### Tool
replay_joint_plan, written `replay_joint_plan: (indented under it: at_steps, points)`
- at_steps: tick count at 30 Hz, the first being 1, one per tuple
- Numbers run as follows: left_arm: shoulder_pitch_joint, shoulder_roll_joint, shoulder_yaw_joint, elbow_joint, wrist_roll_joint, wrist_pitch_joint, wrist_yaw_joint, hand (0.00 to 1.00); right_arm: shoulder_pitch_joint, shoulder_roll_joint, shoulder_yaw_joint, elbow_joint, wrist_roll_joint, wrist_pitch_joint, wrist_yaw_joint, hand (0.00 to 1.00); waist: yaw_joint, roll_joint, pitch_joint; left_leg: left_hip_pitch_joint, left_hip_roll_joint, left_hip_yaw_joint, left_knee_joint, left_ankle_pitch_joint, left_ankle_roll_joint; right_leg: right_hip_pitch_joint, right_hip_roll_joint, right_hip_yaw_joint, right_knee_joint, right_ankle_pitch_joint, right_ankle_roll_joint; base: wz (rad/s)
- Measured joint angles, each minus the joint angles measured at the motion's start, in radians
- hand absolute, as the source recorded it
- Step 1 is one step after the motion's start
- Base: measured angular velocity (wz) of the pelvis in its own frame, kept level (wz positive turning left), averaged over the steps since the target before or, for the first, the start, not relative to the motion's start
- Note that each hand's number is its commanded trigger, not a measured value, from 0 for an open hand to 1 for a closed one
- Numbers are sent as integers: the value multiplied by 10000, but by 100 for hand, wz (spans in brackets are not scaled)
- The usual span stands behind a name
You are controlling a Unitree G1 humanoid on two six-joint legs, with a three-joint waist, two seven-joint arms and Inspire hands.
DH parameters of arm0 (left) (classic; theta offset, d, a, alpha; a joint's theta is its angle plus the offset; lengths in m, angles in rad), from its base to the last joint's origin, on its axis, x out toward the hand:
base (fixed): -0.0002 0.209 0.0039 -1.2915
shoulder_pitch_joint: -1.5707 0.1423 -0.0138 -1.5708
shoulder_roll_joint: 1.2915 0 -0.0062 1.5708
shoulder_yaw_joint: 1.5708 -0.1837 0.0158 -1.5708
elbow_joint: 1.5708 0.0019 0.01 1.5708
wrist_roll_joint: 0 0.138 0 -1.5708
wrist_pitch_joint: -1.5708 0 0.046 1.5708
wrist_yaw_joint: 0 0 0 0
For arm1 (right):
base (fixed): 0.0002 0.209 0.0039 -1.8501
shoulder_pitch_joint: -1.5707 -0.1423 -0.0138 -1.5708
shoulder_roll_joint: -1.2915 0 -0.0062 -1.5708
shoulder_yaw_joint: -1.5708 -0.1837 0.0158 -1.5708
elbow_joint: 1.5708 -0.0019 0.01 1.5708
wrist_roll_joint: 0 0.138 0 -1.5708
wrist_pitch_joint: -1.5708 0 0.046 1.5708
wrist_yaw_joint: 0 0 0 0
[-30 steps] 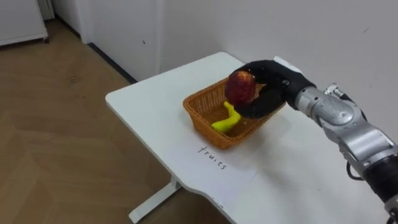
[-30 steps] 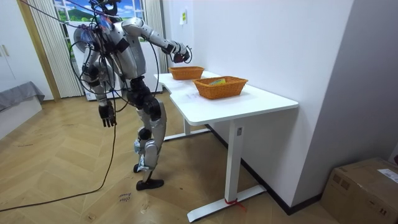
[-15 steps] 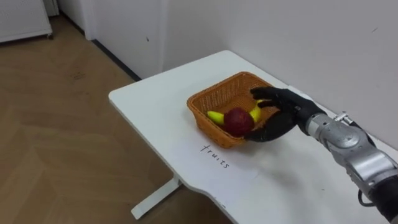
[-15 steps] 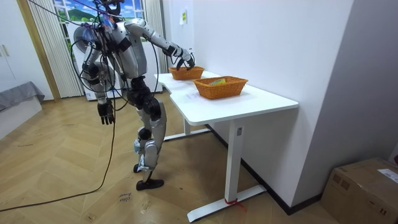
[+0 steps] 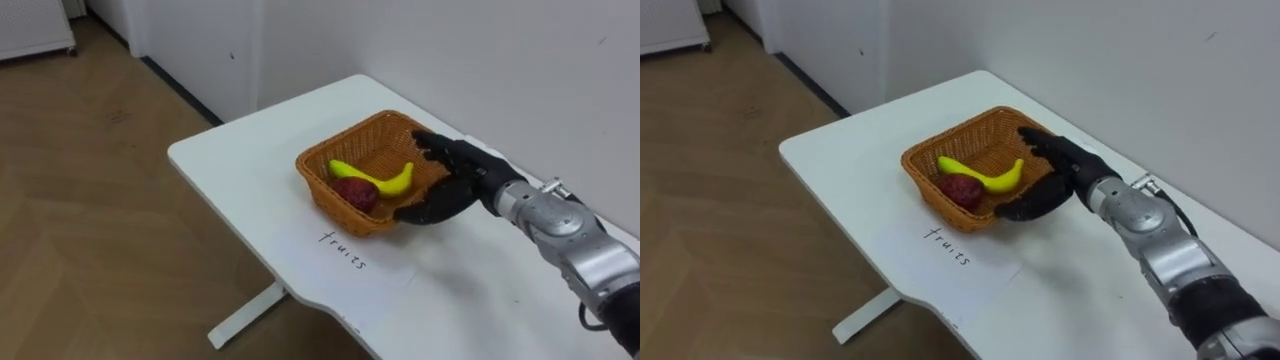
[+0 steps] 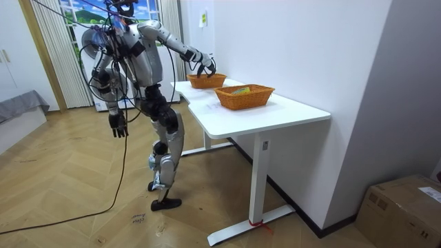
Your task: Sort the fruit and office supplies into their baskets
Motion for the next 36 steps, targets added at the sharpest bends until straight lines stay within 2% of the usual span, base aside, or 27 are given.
replay_joint_plan:
  at_steps: [4,6,8,13,18,22,26,31,32,36]
  points:
    - [19,-47,-4,3,-2,-19,-27,0,1,1,-215,-4,-217,-5,91,0,-124,166,-5,190,-12,15,-10,-13,23,159,-2,15,3,18,23,-1]
    - [49,-90,-18,8,-4,-19,-137,0,3,0,-408,-30,-249,-14,83,0,-153,350,-34,333,1,112,-72,-22,37,268,-20,132,1,15,32,-11]
    - [59,-88,-20,-2,-3,-15,-199,0,5,1,-515,-53,-244,-27,79,0,-242,392,-42,347,17,124,-80,-21,36,256,-10,160,-2,12,34,-4]
    - [105,-131,-21,-2,19,-9,-219,0,8,0,-708,-236,-626,-27,38,0,-441,348,-60,434,16,199,-207,-13,39,262,-21,250,-4,12,35,-5]
    - [76,-143,0,-233,165,-18,-217,0,10,0,-728,-679,-650,-28,-21,0,-570,283,-93,731,25,339,-371,-14,46,386,-6,559,-149,13,44,-9]
    - [-25,-283,4,-223,193,2,-312,0,10,1,-794,-1198,-929,-27,-28,0,-801,300,-97,818,40,424,-460,-13,47,387,-19,659,-139,15,43,-8]
    - [-171,-433,11,-216,182,3,-460,0,10,2,-1421,-1637,-1122,-38,-128,0,-1106,308,-95,828,49,516,-576,-19,61,321,-39,727,-138,10,50,-7]
    - [-619,-672,30,51,100,9,-432,0,-20,-7,-2322,-2327,-1097,-35,-652,0,-1398,293,-132,817,51,822,-848,38,139,66,-158,969,81,-15,93,-15]
    - [-704,-691,37,150,102,11,-406,0,-40,-9,-2401,-2481,-1117,-35,-732,0,-1533,268,-157,818,36,856,-902,55,165,-3,-173,1032,162,-29,116,-21]
    - [-1170,-772,49,235,90,9,-400,0,-202,-17,-2877,-2671,-982,-31,-796,0,-1887,266,-155,837,53,1209,-944,75,207,-301,-211,1453,416,-34,134,-20]
